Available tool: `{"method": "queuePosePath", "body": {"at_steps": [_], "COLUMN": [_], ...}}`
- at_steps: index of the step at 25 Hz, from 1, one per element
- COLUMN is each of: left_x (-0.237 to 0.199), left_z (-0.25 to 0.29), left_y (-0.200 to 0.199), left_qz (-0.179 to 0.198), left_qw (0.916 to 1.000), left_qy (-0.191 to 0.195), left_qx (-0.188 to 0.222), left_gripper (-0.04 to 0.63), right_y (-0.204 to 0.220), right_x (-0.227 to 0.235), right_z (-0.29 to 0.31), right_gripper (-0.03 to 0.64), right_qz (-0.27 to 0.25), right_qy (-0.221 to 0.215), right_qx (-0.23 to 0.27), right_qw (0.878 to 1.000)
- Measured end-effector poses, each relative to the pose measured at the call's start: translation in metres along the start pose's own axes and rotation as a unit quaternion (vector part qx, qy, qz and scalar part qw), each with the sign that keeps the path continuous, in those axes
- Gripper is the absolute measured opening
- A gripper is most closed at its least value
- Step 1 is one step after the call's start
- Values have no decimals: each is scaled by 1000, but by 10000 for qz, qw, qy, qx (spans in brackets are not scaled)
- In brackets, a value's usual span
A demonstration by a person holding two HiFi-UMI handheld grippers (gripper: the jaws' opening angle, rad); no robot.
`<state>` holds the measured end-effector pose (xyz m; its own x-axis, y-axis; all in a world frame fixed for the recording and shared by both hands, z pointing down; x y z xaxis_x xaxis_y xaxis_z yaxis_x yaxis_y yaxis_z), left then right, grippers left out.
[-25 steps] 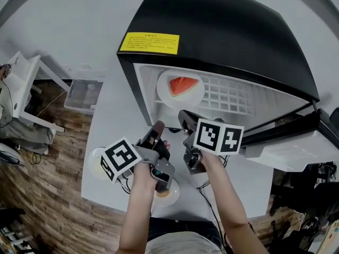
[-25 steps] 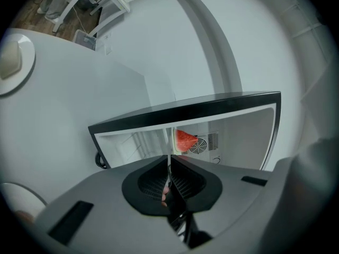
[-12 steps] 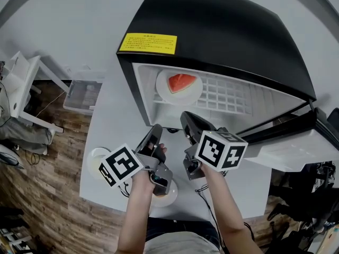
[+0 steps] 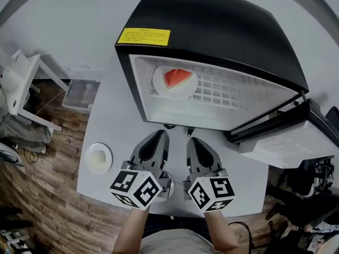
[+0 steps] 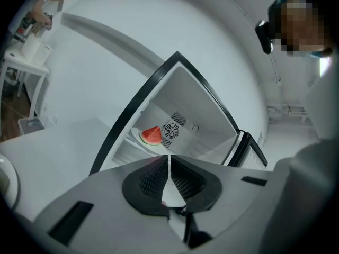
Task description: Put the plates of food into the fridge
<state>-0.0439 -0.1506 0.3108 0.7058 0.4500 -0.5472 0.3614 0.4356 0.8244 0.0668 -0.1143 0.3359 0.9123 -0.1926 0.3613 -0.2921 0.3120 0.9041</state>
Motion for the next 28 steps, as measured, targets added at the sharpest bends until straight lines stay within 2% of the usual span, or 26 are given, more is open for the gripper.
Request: {"method": "queuePosePath", "body": {"at_steps": [5, 8, 15, 18, 20, 22, 25, 28], "left_x": [13, 19, 8, -11, -29, -50, -85, -115], "left_z": [-21, -33, -57, -74, -88, -104, -130, -156], "left_y": [17, 21, 30, 39, 48, 62, 94, 130], "left_qz": [997, 1247, 1169, 1080, 991, 965, 872, 704], "left_qw": [9948, 9919, 9922, 9915, 9902, 9859, 9751, 9620], "left_qy": [-181, -241, -443, -698, -923, -1229, -1708, -2153], "left_qx": [26, 26, -27, -184, -348, -604, -1113, -1526], "left_gripper": [20, 8, 9, 9, 9, 9, 9, 9], "right_y": [20, 26, 34, 45, 60, 83, 130, 172], "right_x": [10, 10, 3, 4, 6, 8, 12, 13], "right_z": [-24, -32, -43, -47, -47, -47, -48, -52], "right_gripper": [14, 14, 14, 14, 15, 15, 15, 15], "right_qz": [455, 535, 457, 366, 316, 292, 396, 949], "right_qy": [237, 253, 27, -222, -428, -641, -887, -1100], "right_qx": [-27, -36, -173, -508, -908, -1396, -2112, -2515], "right_qw": [9987, 9982, 9988, 9978, 9944, 9877, 9726, 9569]}}
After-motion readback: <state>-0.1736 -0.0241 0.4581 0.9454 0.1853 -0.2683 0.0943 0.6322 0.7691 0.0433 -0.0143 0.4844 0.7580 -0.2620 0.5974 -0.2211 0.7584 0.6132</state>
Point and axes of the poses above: the fingertips, and each gripper's own axes: z forward along the fingers, x to its right, y out of its underside, the point moved 3 cm from there along -z, backward along the fingers, and after that the axes turned 3 degrees about -y, right-handed, at the moved point
